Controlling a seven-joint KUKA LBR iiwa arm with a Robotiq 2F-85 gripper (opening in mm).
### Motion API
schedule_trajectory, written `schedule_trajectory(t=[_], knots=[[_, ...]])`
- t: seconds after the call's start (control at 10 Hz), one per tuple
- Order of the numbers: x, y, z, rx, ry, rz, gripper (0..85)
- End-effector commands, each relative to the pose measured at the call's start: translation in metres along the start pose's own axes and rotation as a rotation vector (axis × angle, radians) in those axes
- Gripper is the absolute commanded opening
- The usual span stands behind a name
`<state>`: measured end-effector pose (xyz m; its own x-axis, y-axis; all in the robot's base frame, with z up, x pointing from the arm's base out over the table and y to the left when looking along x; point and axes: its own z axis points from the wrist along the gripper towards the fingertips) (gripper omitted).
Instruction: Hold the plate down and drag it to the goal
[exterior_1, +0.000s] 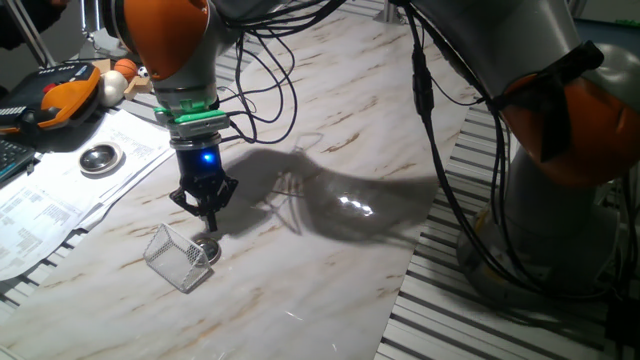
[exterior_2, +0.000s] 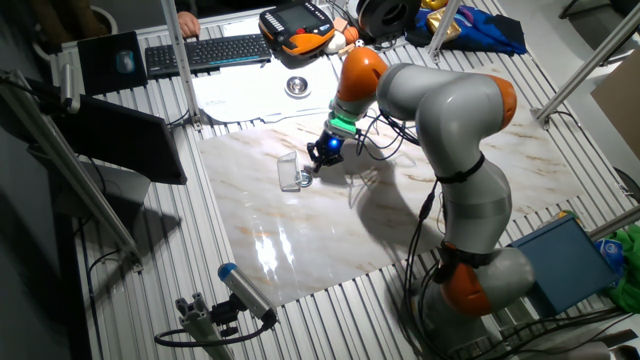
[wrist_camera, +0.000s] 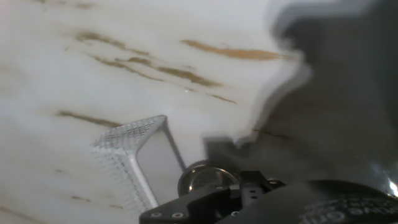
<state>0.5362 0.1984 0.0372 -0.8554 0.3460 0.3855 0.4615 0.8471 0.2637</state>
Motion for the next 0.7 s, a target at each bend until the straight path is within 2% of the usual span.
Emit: schedule_trajectory(t=[0.0,0.2,0.4,0.6], knots=[[0.0007,-0.0001,0.0001,0.002,0.009,-0.007,0.0],[0.0027,-0.0008,0.0034,0.01,0.013,-0.015,0.0],[0.0039,0.0013,0.0063,0.027,0.002,-0.018,0.0],[0.0052,0.0016,0.0063,0.028,0.006,-0.015,0.0]])
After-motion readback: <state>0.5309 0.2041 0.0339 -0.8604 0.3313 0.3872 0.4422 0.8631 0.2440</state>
